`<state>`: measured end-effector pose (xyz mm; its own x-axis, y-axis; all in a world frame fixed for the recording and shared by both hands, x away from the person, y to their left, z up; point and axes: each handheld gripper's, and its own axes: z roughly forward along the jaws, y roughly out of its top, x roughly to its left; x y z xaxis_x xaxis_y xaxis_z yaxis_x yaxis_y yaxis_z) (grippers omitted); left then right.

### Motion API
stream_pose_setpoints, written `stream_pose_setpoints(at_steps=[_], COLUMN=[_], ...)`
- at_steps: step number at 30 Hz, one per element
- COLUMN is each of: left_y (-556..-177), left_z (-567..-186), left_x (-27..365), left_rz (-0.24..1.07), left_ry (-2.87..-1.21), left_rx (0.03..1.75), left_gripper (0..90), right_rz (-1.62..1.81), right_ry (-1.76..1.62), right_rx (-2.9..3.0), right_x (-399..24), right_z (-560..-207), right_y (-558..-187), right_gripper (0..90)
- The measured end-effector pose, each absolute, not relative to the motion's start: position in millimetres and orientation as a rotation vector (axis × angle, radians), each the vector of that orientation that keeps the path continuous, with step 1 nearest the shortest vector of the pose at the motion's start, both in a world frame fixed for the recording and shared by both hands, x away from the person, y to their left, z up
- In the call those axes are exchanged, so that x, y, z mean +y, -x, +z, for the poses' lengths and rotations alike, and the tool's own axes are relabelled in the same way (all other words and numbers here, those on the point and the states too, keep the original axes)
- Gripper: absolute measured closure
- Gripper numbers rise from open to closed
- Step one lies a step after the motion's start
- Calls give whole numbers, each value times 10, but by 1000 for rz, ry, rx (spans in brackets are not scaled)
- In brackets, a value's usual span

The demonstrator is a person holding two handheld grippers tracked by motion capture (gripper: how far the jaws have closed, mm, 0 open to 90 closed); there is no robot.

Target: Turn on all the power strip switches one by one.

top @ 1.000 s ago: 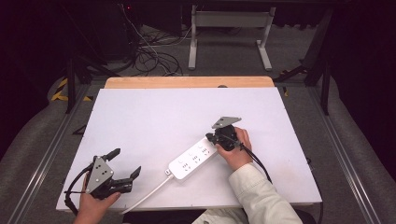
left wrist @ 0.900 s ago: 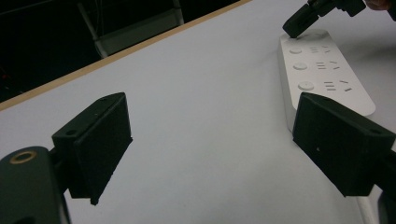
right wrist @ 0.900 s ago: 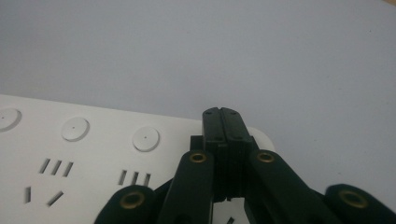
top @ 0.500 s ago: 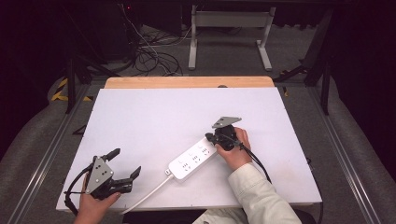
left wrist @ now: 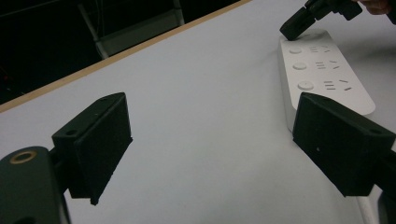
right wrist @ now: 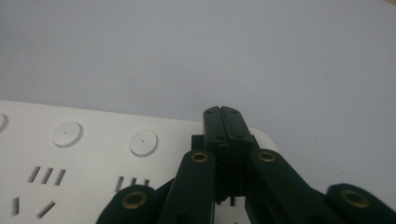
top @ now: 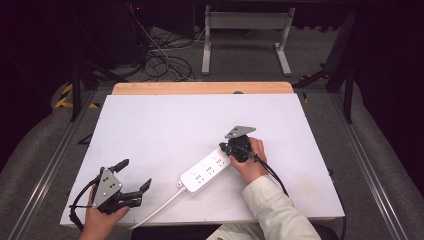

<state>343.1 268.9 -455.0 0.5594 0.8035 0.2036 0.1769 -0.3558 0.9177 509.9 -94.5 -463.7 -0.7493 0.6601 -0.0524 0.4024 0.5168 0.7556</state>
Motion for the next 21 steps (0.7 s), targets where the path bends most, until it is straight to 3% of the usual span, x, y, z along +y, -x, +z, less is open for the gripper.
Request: stream_pose_setpoints(at_steps=[21], left_y=[-3437], left_z=[-4551], left_x=[2692], left_rz=[825], left_ry=[-1842], left_rx=[810], left_gripper=[118], right_rz=[1170], right_ry=[-900], right_rx=[2371], right_x=[-978], right_z=[-4610], right_y=[-5042], right_gripper=[900])
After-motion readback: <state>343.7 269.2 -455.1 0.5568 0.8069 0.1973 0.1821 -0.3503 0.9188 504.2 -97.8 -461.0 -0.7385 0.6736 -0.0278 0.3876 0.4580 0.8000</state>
